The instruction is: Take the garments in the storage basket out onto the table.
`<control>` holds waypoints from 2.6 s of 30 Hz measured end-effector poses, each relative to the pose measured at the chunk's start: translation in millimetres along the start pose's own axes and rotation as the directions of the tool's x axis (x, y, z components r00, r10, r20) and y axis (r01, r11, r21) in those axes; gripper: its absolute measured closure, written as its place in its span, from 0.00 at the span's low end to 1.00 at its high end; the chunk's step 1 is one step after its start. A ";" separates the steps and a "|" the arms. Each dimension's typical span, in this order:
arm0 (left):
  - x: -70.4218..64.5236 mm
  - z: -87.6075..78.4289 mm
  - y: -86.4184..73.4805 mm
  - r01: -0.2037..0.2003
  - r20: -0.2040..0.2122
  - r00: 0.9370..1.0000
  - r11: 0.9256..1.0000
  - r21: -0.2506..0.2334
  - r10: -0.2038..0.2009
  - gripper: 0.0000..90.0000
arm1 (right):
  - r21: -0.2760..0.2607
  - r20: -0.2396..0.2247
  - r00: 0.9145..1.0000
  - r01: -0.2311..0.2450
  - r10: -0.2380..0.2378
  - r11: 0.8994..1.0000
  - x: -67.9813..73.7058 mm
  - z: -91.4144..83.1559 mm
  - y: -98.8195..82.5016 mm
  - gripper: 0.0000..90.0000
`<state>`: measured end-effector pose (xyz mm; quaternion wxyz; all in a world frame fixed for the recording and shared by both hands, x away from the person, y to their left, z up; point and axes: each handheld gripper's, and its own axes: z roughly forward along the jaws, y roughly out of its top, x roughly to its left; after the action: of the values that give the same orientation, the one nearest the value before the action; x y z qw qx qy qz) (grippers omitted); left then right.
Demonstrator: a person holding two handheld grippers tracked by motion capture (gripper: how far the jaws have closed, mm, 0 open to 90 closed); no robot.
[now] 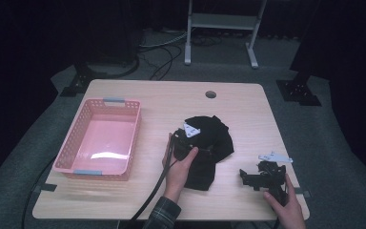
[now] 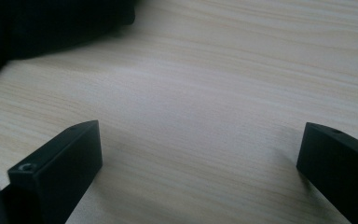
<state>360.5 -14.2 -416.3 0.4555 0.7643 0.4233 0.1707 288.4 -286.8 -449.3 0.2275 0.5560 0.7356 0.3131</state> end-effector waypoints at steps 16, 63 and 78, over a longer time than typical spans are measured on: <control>-2.4 -46.0 21.7 -0.050 0.060 0.996 0.947 -0.317 0.072 0.02 | 0.000 0.001 1.000 0.000 0.000 1.000 0.0 0.0 0.0 0.00; 26.2 -117.8 -58.9 -0.137 0.063 0.979 0.857 -0.497 0.193 0.02 | 0.000 0.000 1.000 0.001 -0.001 1.000 0.0 0.0 0.0 0.00; 34.5 -109.8 -83.1 -0.119 0.072 0.982 0.872 -0.475 0.174 0.02 | 0.000 0.000 1.000 0.001 -0.001 1.000 0.0 0.0 0.0 0.00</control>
<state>268.8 92.9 -432.6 0.6355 0.6697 0.2839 0.2588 288.4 -286.8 -449.4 0.2276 0.5558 0.7357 0.3131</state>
